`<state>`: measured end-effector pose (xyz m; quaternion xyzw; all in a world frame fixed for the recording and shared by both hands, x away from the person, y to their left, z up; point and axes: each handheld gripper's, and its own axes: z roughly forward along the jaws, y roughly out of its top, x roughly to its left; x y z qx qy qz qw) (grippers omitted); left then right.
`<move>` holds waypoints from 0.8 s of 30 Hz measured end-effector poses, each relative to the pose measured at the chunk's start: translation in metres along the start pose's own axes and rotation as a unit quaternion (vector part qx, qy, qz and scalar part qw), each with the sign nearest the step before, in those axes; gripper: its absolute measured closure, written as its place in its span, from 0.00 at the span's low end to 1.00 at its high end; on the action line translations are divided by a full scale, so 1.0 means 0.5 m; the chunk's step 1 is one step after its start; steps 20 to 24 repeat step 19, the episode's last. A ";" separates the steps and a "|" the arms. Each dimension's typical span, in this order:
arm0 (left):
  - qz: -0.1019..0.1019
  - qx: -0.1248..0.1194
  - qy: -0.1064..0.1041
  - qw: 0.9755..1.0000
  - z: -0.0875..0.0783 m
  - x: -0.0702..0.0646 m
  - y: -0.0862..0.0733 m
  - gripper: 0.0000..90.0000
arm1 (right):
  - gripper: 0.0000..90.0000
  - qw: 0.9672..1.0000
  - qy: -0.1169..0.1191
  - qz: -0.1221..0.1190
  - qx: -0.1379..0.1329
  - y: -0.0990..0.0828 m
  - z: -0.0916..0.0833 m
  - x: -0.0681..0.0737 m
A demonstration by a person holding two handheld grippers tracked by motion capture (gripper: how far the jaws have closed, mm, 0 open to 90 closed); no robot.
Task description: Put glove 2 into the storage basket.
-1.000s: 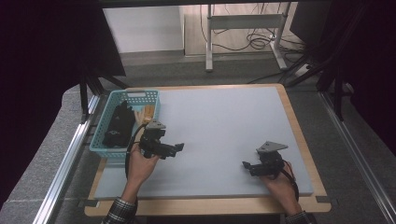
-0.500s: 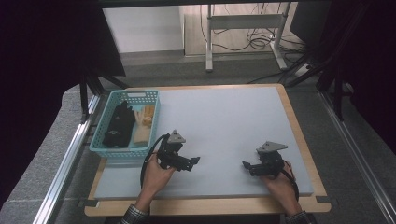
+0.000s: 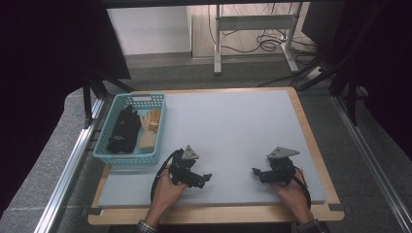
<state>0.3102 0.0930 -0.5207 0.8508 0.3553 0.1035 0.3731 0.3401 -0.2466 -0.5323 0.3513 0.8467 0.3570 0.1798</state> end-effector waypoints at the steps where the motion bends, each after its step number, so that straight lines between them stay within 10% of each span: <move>1: 0.005 0.007 0.005 1.000 0.008 -0.003 -0.006 0.01 | 0.20 1.000 0.000 0.000 0.000 0.000 0.000 0.000; 24: 0.018 0.017 0.018 1.000 0.042 -0.011 -0.033 0.00 | 0.20 1.000 0.000 0.000 0.000 -0.001 0.000 0.000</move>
